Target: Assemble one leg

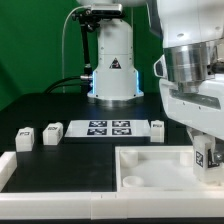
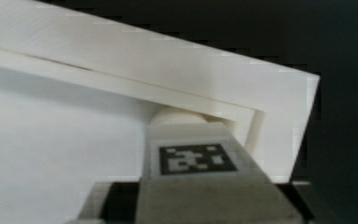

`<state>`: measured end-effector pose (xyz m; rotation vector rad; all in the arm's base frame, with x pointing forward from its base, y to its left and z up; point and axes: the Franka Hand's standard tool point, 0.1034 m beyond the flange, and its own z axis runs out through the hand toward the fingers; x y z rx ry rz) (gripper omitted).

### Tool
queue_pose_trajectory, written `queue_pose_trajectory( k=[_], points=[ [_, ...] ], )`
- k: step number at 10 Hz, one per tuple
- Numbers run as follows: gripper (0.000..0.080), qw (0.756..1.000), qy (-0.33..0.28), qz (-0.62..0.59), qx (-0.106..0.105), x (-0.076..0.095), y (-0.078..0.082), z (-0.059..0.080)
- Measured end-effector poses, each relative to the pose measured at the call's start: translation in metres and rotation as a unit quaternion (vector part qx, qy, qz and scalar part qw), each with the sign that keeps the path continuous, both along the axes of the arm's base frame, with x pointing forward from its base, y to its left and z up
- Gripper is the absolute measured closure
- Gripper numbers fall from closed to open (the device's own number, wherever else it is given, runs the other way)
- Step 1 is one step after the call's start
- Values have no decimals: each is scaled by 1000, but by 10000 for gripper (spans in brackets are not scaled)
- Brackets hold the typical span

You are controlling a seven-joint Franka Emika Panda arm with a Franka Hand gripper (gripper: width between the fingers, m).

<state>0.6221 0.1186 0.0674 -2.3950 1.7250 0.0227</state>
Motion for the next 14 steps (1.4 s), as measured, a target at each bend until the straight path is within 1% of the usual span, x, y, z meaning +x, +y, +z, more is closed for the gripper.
queue_pose_trajectory(
  k=[1,2,3,4,5,6,9,10,12,14],
  points=[
    [506,1000,0,0,0,0,1,0],
    [320,1000,-4,24,-2,0,1,0],
    [208,1000,-4,25,-2,0,1,0],
    [208,998,-11,59,-5,0,3,0],
    [162,993,-23,116,-12,0,5,1],
    [153,979,-36,198,-22,-1,5,1],
    [150,936,-58,345,-40,-1,9,1],
    [150,906,-67,415,-52,-1,9,2],
    [150,852,-76,513,-69,2,9,2],
    [150,779,-84,614,-88,3,7,0]
  ],
)
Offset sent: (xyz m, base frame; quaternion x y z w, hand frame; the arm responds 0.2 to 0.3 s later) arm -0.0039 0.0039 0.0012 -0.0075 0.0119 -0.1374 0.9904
